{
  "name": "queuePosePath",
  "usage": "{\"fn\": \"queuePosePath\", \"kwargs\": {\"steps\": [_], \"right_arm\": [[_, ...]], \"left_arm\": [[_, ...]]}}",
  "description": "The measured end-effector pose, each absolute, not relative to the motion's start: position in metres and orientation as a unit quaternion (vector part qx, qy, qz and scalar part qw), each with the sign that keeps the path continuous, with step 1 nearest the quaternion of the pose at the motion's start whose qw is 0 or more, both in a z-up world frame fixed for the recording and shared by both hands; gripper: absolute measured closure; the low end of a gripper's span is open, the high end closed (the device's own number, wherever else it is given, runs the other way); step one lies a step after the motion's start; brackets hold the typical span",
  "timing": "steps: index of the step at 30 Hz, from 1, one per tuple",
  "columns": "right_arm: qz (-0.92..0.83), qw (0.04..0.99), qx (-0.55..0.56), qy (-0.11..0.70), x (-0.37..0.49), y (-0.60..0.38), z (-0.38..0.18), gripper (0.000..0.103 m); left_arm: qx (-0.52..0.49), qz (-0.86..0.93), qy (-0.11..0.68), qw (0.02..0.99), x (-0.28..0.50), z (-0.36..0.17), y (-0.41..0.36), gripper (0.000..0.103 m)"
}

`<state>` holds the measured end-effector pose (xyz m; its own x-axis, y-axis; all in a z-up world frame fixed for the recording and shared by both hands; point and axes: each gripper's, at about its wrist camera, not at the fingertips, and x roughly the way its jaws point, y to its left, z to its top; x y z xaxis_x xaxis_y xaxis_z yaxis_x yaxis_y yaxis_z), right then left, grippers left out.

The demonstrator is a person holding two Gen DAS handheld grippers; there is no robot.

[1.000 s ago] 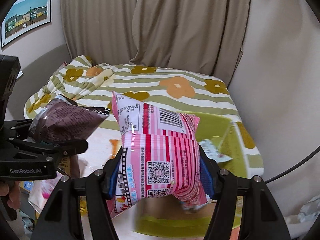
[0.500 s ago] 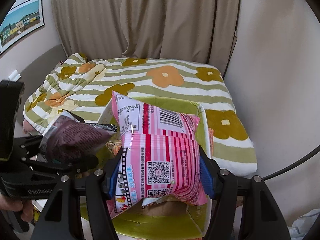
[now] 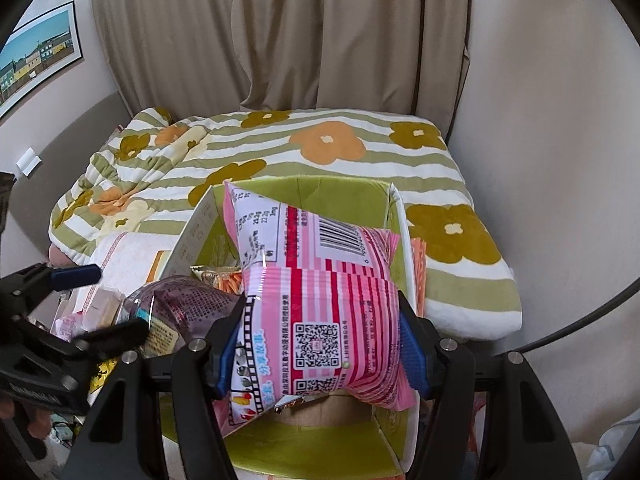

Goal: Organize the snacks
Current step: 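Carry both bags over the yellow box and open both tools to drop them, then withdraw both tools from the box toward the remaining snacks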

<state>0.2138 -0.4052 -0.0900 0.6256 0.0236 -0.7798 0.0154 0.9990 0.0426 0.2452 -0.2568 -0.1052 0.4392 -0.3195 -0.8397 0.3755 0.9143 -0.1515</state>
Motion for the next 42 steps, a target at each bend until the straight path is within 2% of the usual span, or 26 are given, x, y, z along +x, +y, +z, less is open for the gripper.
{"fn": "queuePosePath", "kwargs": {"steps": [12, 13, 14, 16, 30, 42], "right_arm": [[0.001, 0.885, 0.046, 0.464, 0.232, -0.41, -0.114, 0.036], [0.002, 0.885, 0.05, 0.463, 0.233, -0.41, -0.116, 0.03], [0.004, 0.885, 0.054, 0.461, 0.234, -0.41, -0.117, 0.018], [0.011, 0.89, 0.062, 0.452, 0.234, -0.411, -0.119, 0.0], [0.028, 0.901, 0.074, 0.428, 0.215, -0.411, -0.104, 0.0], [0.066, 0.916, 0.04, 0.394, 0.191, -0.37, -0.063, 0.0]], "left_arm": [[-0.007, -0.193, 0.495, 0.847, 0.249, -0.101, -0.222, 0.0], [-0.008, -0.191, 0.496, 0.847, 0.249, -0.102, -0.22, 0.0], [-0.009, -0.188, 0.497, 0.847, 0.249, -0.104, -0.218, 0.0], [-0.011, -0.182, 0.498, 0.848, 0.247, -0.105, -0.215, 0.0], [-0.04, -0.153, 0.477, 0.865, 0.218, -0.094, -0.184, 0.0], [-0.025, -0.118, 0.442, 0.889, 0.184, -0.061, -0.136, 0.0]]}}
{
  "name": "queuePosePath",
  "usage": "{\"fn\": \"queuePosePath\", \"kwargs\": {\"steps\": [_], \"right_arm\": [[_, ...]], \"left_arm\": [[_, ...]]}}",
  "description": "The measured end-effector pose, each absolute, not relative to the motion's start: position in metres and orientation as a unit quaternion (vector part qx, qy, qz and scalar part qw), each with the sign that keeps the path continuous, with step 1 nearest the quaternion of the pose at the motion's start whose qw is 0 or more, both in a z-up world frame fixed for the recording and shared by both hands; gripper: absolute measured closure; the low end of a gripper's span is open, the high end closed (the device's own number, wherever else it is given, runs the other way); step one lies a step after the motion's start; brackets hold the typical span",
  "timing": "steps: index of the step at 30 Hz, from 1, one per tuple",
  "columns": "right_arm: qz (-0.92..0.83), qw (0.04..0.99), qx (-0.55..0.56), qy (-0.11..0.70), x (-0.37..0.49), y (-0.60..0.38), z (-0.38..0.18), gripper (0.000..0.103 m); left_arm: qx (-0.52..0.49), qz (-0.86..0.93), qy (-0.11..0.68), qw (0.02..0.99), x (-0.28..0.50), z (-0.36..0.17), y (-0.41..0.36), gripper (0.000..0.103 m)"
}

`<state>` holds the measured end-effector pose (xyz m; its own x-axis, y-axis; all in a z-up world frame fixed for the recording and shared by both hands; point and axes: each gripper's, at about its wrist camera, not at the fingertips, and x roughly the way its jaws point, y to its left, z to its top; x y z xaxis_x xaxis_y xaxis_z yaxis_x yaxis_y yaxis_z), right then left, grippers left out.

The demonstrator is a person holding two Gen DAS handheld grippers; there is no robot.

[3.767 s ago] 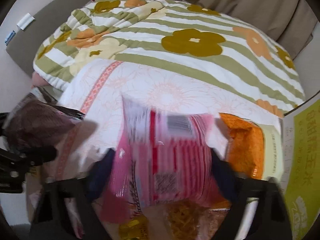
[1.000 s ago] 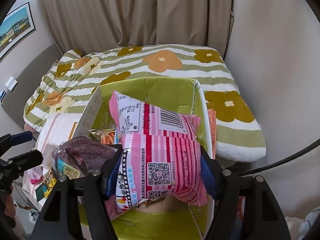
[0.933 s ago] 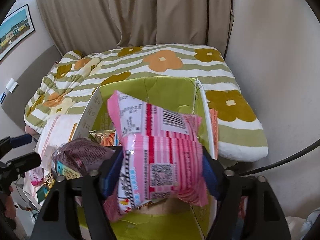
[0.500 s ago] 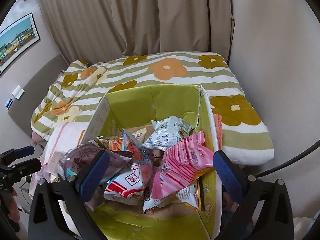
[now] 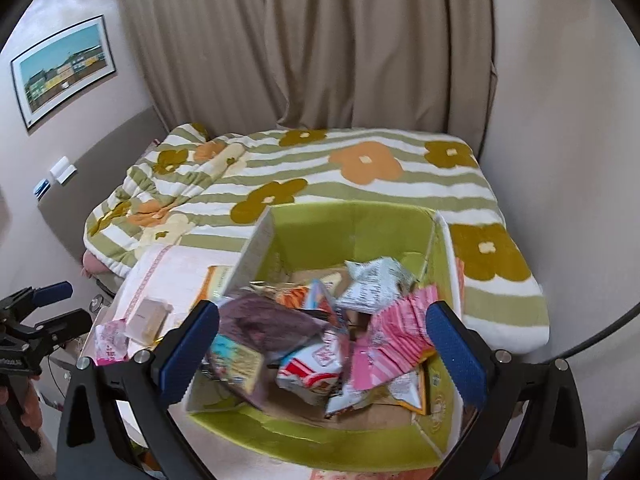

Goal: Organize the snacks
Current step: 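Withdraw both tools from the box toward the remaining snacks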

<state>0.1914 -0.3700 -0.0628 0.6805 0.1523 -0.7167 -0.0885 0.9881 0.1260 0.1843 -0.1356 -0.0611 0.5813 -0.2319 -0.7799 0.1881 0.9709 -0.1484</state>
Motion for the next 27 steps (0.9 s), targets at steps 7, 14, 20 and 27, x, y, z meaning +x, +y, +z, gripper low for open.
{"fn": "queuePosePath", "kwargs": {"steps": [7, 14, 20, 27], "right_arm": [[0.092, 0.919, 0.02, 0.383, 0.176, -0.317, -0.05, 0.0], [0.089, 0.926, 0.014, 0.366, 0.165, -0.246, -0.048, 0.0], [0.088, 0.918, 0.023, 0.386, 0.163, -0.187, -0.063, 0.0], [0.089, 0.896, 0.014, 0.434, 0.164, -0.128, -0.097, 0.0]], "left_arm": [[-0.027, -0.102, 0.435, 0.894, 0.172, -0.055, -0.069, 0.0], [-0.021, -0.103, 0.448, 0.888, 0.171, -0.058, 0.005, 0.0], [-0.024, -0.11, 0.48, 0.87, 0.172, -0.08, 0.07, 0.0], [-0.08, -0.12, 0.517, 0.844, 0.176, -0.125, 0.123, 0.0]]}}
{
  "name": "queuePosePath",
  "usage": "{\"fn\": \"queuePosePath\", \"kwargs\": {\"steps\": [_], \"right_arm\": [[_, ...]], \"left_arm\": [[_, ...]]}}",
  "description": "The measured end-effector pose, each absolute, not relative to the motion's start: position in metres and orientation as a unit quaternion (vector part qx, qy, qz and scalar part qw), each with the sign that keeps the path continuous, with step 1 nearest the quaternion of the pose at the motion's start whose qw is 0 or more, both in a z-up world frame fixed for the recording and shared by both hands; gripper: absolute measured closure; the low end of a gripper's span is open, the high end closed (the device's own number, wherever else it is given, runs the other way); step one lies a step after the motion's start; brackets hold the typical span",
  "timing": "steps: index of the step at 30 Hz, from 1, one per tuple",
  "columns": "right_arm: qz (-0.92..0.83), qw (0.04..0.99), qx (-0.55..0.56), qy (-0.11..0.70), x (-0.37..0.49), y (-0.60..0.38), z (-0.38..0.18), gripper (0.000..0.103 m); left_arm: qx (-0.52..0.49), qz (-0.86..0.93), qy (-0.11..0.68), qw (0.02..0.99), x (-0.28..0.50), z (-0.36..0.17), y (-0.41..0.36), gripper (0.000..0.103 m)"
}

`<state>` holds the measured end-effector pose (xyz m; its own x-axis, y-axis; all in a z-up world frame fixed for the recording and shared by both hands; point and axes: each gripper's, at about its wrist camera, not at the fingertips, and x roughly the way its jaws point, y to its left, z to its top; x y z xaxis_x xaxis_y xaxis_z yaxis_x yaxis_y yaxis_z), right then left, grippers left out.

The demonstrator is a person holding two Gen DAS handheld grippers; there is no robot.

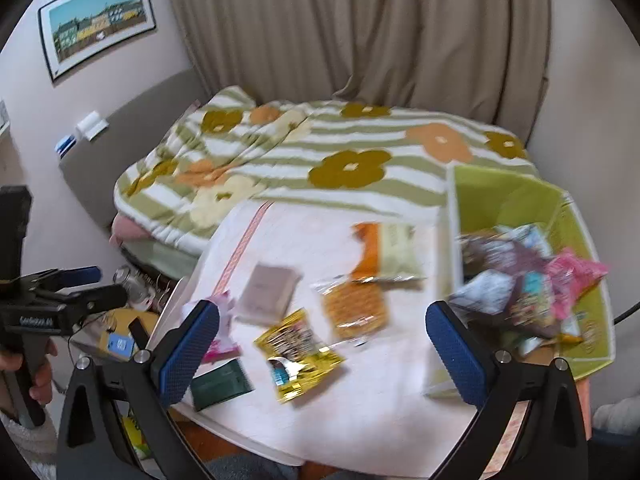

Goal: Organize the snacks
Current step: 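Withdraw both tools from the box toward the remaining snacks, then grasp the white pink-edged bag with left tool while right tool grasps gold Pillows bag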

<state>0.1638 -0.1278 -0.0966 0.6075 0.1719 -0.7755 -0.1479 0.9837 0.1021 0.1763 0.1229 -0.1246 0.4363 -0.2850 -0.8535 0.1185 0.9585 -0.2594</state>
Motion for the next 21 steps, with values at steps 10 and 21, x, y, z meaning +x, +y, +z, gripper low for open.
{"fn": "queuePosePath", "kwargs": {"steps": [10, 21], "right_arm": [[0.112, 0.852, -0.037, 0.51, 0.181, -0.08, -0.182, 0.0], [0.165, 0.81, -0.141, 0.545, 0.208, -0.07, -0.252, 0.0]], "left_arm": [[-0.113, -0.103, 0.557, 0.817, 0.195, -0.202, 0.132, 0.0], [-0.109, -0.06, 0.593, 0.795, 0.216, -0.261, 0.104, 0.005]]}}
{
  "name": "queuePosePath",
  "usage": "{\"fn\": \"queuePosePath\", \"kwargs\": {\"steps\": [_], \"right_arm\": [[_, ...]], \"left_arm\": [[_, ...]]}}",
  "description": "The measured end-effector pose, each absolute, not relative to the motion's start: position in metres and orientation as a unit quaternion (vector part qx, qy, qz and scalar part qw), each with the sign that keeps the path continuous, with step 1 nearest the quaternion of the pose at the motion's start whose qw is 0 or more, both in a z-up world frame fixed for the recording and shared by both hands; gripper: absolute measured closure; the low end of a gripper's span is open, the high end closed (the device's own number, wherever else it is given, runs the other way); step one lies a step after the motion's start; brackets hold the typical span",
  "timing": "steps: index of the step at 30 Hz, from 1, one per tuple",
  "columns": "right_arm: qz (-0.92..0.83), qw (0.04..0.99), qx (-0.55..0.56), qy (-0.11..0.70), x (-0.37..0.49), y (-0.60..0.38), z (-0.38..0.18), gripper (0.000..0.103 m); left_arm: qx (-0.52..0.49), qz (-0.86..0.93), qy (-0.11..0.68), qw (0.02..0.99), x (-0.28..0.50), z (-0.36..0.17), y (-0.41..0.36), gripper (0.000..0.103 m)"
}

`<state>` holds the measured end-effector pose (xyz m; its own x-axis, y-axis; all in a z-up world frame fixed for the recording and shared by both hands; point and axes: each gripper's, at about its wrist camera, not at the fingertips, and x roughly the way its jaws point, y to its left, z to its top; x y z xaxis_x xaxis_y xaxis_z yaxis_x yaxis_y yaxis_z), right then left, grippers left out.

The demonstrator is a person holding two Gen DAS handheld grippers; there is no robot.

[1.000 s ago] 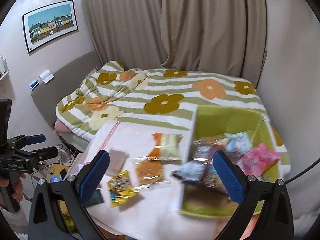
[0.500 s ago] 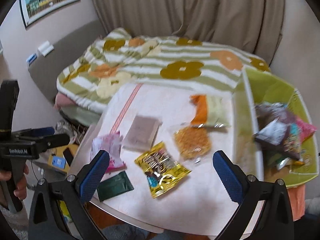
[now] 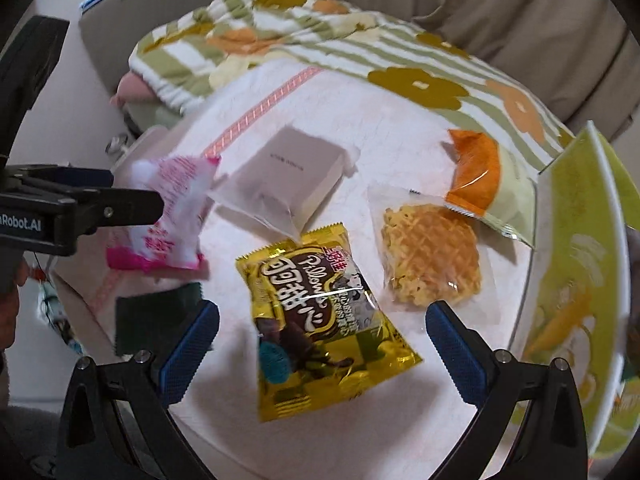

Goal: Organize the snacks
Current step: 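Grasp the white pink-edged bag with left tool while right tool grasps gold Pillows bag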

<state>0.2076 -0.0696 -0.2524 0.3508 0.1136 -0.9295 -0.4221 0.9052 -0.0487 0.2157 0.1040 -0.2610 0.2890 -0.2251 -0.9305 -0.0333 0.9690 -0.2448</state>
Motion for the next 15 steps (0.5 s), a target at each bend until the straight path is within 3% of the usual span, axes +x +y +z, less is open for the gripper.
{"fn": "queuePosePath", "kwargs": {"steps": [7, 11, 15], "right_arm": [[0.194, 0.794, -0.173, 0.55, 0.218, -0.067, -0.269, 0.0], [0.207, 0.787, -0.197, 0.546, 0.219, -0.062, -0.274, 0.0], [0.213, 0.786, -0.209, 0.541, 0.218, -0.06, -0.276, 0.0]], "left_arm": [[-0.102, -0.037, 0.608, 0.787, 0.227, -0.281, 0.097, 0.011], [-0.092, -0.032, 0.616, 0.782, 0.23, -0.289, 0.094, 0.025], [-0.093, -0.034, 0.621, 0.777, 0.23, -0.296, 0.093, 0.029]]}}
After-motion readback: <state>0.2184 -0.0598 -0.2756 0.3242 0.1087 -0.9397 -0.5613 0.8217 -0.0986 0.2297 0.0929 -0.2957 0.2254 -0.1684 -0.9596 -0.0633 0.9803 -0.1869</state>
